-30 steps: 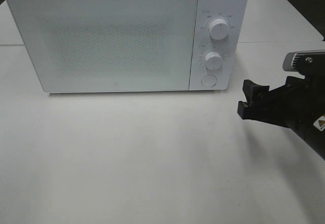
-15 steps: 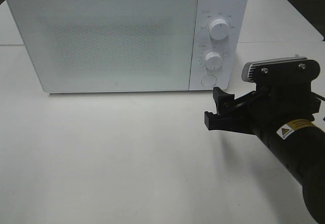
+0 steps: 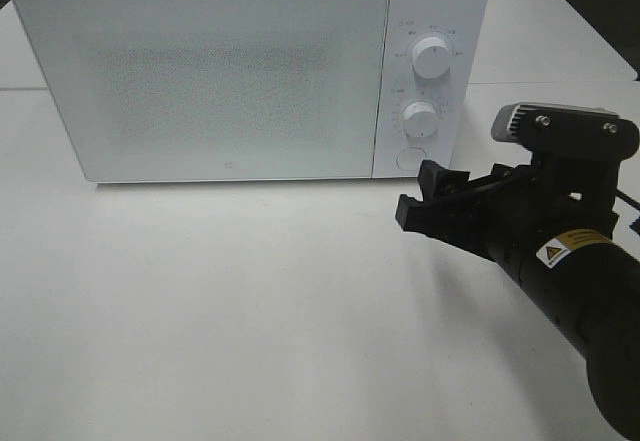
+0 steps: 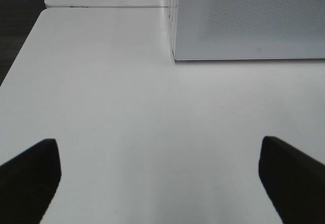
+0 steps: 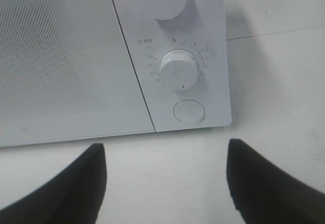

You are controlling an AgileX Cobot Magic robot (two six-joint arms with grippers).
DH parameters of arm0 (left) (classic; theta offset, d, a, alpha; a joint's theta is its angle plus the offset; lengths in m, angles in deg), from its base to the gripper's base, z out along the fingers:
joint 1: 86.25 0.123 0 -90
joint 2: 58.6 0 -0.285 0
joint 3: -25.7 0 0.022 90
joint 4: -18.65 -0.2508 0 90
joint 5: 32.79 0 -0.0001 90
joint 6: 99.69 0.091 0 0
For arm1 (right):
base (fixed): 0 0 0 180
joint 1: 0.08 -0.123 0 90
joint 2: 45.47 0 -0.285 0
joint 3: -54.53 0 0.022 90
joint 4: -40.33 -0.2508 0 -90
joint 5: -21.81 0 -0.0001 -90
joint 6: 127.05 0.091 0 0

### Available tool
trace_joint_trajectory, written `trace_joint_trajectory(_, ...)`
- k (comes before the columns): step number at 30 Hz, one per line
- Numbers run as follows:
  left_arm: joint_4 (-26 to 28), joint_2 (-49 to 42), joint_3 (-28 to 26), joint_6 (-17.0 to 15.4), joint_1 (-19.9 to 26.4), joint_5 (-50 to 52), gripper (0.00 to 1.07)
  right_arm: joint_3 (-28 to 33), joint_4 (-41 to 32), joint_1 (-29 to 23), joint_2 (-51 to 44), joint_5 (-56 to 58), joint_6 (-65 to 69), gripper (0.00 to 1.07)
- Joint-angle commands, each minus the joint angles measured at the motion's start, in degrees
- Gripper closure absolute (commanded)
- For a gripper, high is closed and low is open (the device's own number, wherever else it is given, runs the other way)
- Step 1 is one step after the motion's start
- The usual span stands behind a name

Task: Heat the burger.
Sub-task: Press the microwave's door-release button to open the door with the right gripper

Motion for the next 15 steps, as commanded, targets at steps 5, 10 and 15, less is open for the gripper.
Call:
trace_joint_trajectory(5, -0.11, -0.8, 0.17, -0.29, 0.17, 0.0, 0.08, -0.4, 0.06, 0.0, 0.06, 0.06, 27.96, 0.57)
trace_joint_trajectory(10, -0.11, -0.8, 0.17, -0.29, 0.17, 0.0, 0.08, -0.4, 0.0, 0.0, 0.06, 0.06, 47.56, 0.69)
trace_joint_trajectory(15, -0.11, -0.8, 0.17, -0.29, 0.17, 0.0, 0.08, -0.4, 0.0, 0.0, 0.06, 0.06, 64.57, 0.83)
